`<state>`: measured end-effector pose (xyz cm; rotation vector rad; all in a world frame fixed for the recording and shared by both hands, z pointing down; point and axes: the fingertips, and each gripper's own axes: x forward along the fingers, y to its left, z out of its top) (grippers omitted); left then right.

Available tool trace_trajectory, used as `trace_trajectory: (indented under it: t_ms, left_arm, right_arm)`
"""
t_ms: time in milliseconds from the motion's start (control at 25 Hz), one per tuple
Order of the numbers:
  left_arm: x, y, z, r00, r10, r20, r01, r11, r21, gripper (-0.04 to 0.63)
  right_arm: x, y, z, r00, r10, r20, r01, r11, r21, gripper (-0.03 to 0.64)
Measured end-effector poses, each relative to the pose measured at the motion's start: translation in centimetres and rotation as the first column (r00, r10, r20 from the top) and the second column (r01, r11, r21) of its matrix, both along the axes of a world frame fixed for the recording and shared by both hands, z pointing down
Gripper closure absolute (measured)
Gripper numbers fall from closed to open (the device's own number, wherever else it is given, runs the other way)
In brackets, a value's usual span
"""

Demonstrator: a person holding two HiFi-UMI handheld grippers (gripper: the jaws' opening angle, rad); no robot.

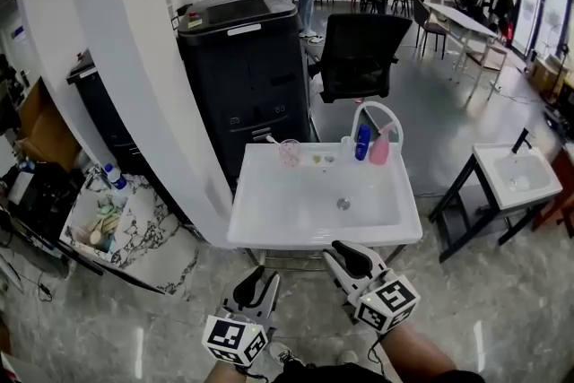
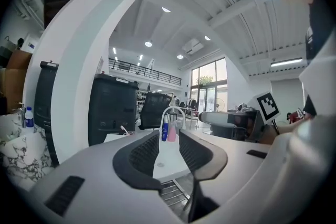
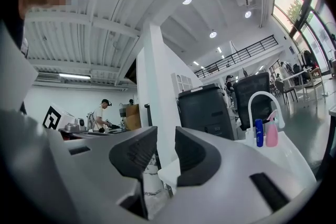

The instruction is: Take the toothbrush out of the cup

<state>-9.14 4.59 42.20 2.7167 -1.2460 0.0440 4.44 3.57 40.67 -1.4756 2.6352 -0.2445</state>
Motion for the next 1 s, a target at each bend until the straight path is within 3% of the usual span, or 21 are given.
trace_trajectory:
  t_ms: [520,1000]
  left_arm:
    - [-7.4,-5.9,0.1,0.999,0.036,-0.014,-0.036,0.999,0.009,0.414]
    - [-7.8,-8.9,0.6,0.999,0.028,-0.016,-0.027,1.0,0.003,0.402]
  right_arm:
    - [-6.2,-5.6,-0.2,0.998,0.065,-0.017,-0.064,0.998,0.023,0.486]
    - [-5.7,-9.4,-0.8,0.997,0.071,-0.033,-0.07,0.997,0.042,0.483]
